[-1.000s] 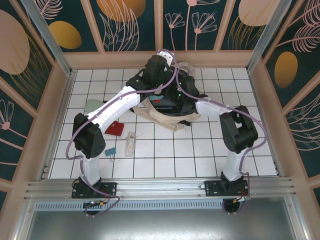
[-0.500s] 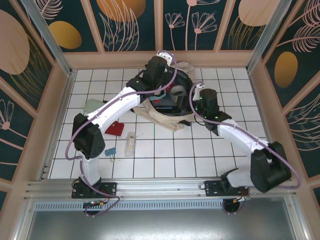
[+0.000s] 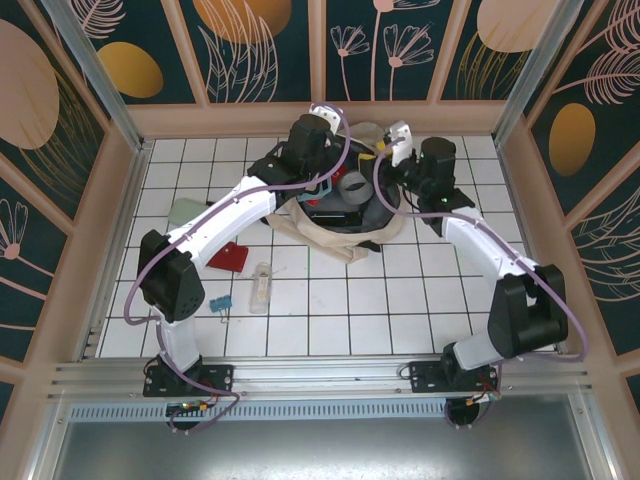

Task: Pack the student bag
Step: Pass the student bag at the center of the table.

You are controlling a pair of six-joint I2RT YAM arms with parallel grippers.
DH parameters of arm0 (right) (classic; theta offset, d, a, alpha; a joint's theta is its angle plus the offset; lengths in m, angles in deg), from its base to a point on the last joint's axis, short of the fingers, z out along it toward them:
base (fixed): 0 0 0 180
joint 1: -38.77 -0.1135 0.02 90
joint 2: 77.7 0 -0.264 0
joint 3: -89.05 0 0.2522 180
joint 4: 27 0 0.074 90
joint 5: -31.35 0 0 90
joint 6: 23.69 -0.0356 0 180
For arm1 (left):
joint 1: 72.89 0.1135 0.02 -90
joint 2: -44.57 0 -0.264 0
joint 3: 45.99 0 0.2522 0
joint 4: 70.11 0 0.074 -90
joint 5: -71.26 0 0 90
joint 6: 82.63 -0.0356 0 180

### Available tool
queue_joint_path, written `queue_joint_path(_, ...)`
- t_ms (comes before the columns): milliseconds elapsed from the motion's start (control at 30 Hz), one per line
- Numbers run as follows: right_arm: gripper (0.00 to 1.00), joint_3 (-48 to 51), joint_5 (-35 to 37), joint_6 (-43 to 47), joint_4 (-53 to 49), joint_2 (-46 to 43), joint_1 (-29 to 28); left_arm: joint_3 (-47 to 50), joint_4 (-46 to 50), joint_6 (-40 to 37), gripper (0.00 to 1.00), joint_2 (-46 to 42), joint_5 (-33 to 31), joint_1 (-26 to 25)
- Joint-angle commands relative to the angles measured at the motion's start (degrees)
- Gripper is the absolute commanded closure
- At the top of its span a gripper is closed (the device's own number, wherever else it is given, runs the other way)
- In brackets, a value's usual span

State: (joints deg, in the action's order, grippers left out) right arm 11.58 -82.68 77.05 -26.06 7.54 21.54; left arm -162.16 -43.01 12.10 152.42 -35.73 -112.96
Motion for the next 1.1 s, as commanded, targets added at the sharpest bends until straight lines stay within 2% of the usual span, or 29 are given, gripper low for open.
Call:
queue_joint_path(0, 0.42, -4.98, -3.15, 7.16, -3.8, 2.88, -0.08, -0.25, -2.1, 0.38, 1.0, -3.2, -0.85, 0.01)
queue_joint_path(333, 0.43, -15.4, -4.64, 11.82, -11.99, 12.13, -1.5, -0.99, -1.54, 0.1, 1.0, -3.05, -0.89, 0.0)
queue_joint_path(367, 0.45, -15.8, -4.02, 12.02, -12.14, 12.53, -1.78, -1.04, -1.55, 0.07, 1.0, -3.09, -0.94, 0.06)
queue_joint_path(433, 0.59, -16.49, -4.06, 11.73, -11.91, 13.09, -2.08, -0.96, -1.51, -0.15, 1.0, -3.12, -1.17, 0.07)
queue_joint_path(533, 0.97, -16.16, -3.24, 9.79, -10.59, 12.45, -2.56, -0.8, -1.65, -0.34, 1.0, -3.01, -2.17, 0.05)
queue_joint_path(567, 1.0, -15.88, -2.77, 9.21, -10.36, 11.93, -2.75, -0.73, -1.82, -0.47, 1.0, -3.0, -2.77, 0.01)
queue_joint_path(800, 1.0, -6.92, 4.12, 4.47, -4.07, 4.02, -4.33, -1.69, -2.27, -1.65, 1.0, -1.68, -8.86, 0.62)
queue_joint_path(1067, 1.0, -0.38, 7.32, 0.82, -3.42, -4.64, -6.71, -4.54, -2.25, -0.82, 1.0, 0.98, -8.42, 4.06)
